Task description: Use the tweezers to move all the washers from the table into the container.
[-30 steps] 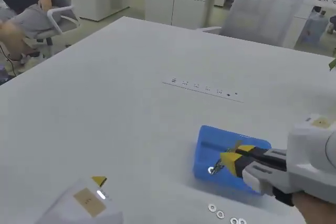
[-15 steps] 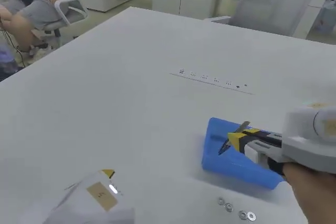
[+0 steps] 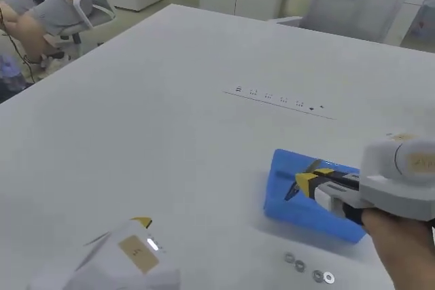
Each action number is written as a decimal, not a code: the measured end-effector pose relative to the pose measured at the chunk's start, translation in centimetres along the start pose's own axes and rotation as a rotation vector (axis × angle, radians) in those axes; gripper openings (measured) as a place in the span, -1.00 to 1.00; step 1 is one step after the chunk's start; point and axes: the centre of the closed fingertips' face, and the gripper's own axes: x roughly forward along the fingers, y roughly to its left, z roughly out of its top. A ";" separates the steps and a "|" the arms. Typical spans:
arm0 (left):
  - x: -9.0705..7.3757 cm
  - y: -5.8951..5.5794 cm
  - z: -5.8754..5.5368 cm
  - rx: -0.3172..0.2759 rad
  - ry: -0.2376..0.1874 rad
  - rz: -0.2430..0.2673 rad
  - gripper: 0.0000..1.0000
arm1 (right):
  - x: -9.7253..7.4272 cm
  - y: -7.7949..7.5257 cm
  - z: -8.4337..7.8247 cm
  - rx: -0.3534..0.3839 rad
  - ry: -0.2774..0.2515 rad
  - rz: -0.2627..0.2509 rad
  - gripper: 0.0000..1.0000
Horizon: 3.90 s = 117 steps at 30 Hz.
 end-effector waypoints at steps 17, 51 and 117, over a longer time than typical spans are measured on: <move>-0.1 0.0 0.1 0.012 -0.007 0.005 0.69 | -5.9 3.7 -1.2 0.056 -0.036 0.031 -0.94; 0.0 -0.1 -0.2 0.034 0.013 0.006 0.67 | -4.0 3.6 -5.9 0.045 0.060 0.010 -0.94; 0.0 -0.2 -0.5 0.047 0.025 0.004 0.66 | -4.1 3.8 -6.0 0.039 0.065 0.001 -0.92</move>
